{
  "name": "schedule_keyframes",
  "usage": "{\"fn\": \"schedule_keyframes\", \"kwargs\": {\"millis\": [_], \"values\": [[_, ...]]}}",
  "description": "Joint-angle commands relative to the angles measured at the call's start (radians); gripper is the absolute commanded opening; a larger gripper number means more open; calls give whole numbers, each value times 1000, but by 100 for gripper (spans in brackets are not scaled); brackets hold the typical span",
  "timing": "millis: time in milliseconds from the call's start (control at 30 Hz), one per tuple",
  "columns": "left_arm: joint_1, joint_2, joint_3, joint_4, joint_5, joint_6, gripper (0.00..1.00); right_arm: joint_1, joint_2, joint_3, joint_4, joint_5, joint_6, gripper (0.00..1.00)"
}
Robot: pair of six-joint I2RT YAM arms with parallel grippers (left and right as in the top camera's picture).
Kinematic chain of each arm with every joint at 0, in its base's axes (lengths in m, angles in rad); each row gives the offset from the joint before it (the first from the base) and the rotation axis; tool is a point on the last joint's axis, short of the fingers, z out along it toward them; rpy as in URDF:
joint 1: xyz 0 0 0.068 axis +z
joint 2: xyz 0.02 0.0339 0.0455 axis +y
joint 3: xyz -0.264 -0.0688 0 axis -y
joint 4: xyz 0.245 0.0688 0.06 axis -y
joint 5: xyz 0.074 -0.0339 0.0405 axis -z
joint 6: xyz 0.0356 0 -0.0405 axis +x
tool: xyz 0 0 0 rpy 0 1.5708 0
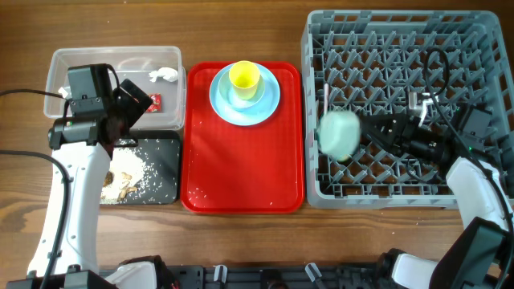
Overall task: Sort waste into correct bins and load items into the dishwasher rack
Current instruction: 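Carry the teal bowl into the rack and set it down, then release the bowl and reach the right gripper to the yellow cup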
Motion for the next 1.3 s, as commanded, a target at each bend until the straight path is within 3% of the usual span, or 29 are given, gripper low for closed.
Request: {"fn": "schedule_keyframes", "kwargs": {"millis": [0, 300, 467, 633, 767, 900, 1000, 1167, 1233, 1267], "values": [[3, -16, 8, -1, -3, 16, 100, -3, -6, -6, -5, 73, -21, 32], [3, -16, 8, -1, -3, 16, 100, -3, -10, 7, -42, 191, -13, 34], [3, -16, 8, -1, -3, 16, 100, 9, -52, 118, -215, 384, -70, 37], [3, -16, 8, -1, -3, 16, 100, 99, -91, 362, -465, 686, -119, 42], [3, -16, 8, -1, -3, 16, 100, 309, -84, 652, -627, 978, -125, 45], [3, -16, 8, -1, -3, 16, 100, 581, -29, 854, -662, 1144, -171, 56], [3, -16, 8, -1, -3, 16, 100, 760, 67, 961, -653, 1248, -200, 59], [3, -16, 8, -1, -3, 16, 100, 926, 318, 1129, -624, 1281, -435, 50], [3, -16, 8, -1, -3, 16, 100, 951, 428, 1209, -614, 1316, -441, 48], [3, -16, 8, -1, -3, 16, 100, 957, 483, 1246, -604, 1318, -452, 41]]}}
